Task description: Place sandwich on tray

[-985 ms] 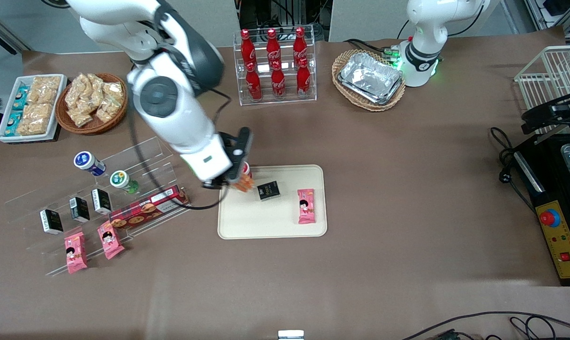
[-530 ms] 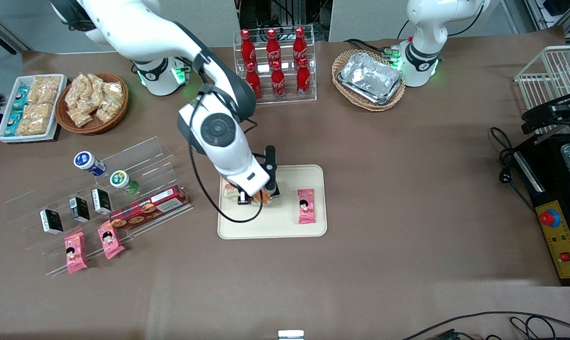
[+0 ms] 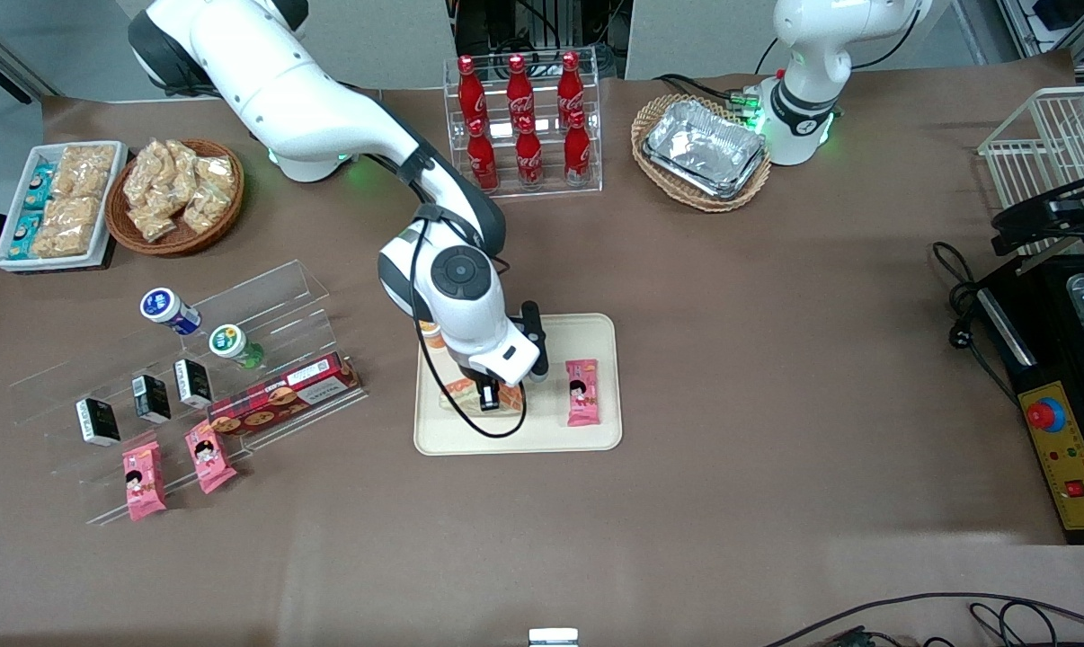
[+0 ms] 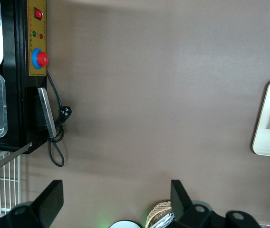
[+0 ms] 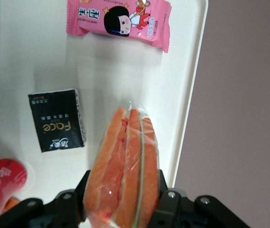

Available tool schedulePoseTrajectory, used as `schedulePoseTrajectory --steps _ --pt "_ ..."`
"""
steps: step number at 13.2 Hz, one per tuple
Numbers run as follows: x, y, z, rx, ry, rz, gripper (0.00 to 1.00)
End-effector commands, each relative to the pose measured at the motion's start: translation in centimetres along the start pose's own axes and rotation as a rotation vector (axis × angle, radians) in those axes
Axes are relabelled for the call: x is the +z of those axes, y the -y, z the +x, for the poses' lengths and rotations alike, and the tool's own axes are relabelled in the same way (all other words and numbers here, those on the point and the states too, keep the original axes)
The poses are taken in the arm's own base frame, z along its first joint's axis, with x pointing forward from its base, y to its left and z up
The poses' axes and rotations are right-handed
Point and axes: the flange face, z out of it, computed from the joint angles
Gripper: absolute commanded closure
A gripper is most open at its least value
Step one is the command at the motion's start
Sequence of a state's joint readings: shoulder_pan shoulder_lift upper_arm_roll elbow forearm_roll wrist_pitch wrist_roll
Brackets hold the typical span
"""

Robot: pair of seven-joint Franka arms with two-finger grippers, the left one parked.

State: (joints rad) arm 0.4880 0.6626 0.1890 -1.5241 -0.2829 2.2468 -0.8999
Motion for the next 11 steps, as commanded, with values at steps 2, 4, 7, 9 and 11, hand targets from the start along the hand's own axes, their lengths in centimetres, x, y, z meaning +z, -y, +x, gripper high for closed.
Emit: schedulePoseTrajectory --steps 2,4,7,9,11 --pt "2.5 -1.2 0.1 -0.04 -0.03 -0.053 0.4" --pt "3.4 -1.2 0.2 -0.041 -0.042 -0.061 0.4" --pt "2.9 -1.4 -0.2 0.0 -0.056 -0.05 0.0" --pt "1.4 -2.2 -1.3 0.062 -0.096 -0.03 0.0" --pt "-0.6 -2.8 -2.6 0.094 -0.101 -0.017 0.0"
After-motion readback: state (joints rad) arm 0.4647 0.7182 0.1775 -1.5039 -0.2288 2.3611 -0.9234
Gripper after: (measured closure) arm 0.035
